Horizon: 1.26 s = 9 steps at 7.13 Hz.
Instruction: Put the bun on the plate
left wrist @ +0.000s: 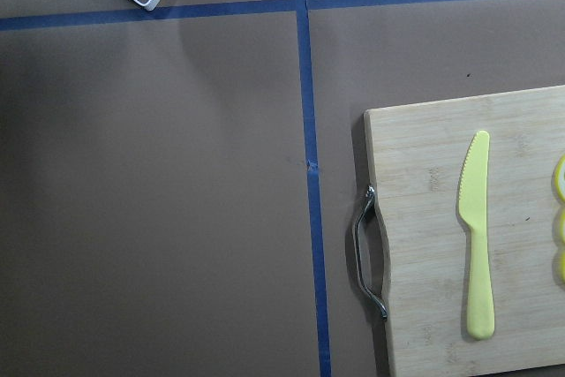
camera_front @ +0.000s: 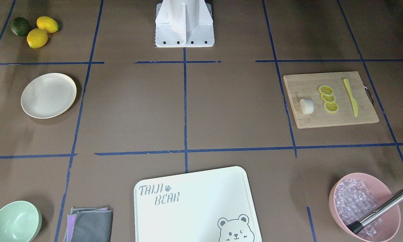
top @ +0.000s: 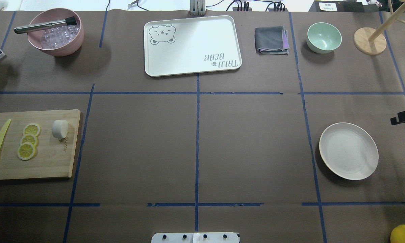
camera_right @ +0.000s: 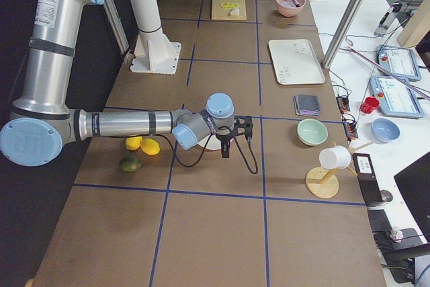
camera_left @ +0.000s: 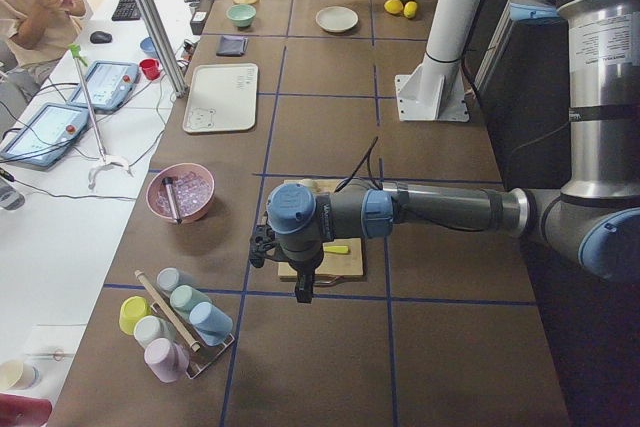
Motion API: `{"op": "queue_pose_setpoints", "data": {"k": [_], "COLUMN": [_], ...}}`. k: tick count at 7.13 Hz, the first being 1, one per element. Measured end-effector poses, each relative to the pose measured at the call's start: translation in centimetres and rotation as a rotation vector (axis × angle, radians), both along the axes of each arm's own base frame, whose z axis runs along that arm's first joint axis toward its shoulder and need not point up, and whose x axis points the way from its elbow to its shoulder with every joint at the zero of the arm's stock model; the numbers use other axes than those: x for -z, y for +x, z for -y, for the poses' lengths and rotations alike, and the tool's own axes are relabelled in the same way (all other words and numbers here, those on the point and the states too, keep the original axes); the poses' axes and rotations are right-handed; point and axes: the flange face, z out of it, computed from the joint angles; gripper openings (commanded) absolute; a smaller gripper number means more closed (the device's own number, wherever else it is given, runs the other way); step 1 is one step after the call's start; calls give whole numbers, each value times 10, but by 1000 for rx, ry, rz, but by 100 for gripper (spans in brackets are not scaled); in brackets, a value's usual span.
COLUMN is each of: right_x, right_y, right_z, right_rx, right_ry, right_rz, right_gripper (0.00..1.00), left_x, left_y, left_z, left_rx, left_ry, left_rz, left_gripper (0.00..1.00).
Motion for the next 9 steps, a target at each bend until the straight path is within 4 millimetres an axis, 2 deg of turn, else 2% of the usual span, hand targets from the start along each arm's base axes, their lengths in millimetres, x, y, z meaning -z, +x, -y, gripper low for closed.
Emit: {"op": "queue_pose_setpoints", "data": {"k": [1,3,5,7,8,9], "right_x": [0,-7,-22,-36,-42,-45], "right_y": [-23,-57,-75,-81,-83,-85], "right_z": [-11,-25,-34,-38,-39,-40], "right_rx": [2,28,64,81,86,89], "right_ry": [2,6,-2,-17,-25,-32], "right_rz": [3,-28,-58,-80,-87,-91], "right_gripper": [98,98,95,84,56,13], "left_x": [0,-2,-5,-6,-6,-6], "left_y": [0,0,0,0,0,0], "left_z": [0,0,0,0,0,0], "left_rx": [0,0,0,-1,-1,-1], "left_ry": [-1,-4,-8,-11,-10,-10], "left_rz": [0,1,1,2,2,1], "left_gripper": [100,100,100,100,100,100]}}
